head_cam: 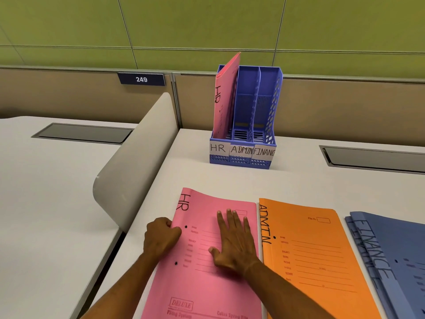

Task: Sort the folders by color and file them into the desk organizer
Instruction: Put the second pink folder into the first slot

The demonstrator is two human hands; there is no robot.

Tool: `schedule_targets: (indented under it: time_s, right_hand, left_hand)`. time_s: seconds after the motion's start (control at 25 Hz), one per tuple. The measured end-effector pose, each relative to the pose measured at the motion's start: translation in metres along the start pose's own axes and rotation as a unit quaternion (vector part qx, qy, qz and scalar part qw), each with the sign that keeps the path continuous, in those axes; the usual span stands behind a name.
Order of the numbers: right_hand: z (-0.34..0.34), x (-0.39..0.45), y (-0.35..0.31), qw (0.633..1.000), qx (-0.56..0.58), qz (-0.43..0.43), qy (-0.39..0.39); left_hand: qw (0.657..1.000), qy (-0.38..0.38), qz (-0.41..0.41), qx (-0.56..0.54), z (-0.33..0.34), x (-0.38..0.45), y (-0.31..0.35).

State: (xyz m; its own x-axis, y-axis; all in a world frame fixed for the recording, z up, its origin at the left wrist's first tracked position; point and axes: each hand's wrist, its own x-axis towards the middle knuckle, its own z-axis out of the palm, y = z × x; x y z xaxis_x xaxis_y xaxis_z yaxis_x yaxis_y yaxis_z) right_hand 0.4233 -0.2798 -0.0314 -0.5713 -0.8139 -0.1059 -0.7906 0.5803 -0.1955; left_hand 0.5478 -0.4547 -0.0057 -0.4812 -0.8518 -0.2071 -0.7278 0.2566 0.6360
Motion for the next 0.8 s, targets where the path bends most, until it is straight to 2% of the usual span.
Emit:
schedule_targets:
  time_s: [0.28,0.44,0.8]
  right_hand:
    - [-0.010,0.010,0.006,1.000,0.011,0.004,0.018]
    - [-0.028,0.023,0.010,0.999,0.010,0.002,0.051]
    - [-0.128,0.076,0.016,0.971,0.054,-0.024,0.229]
  left_hand:
    - [0.997,-0.016,-0.012,-0.075,-0.019,0.011,0.016]
    - [0.992,-0.010,0.014,-0.123,-0.035,0.017,0.030]
    - [0.970,0.062,0.113,-0.205,-0.080,0.021,0.086]
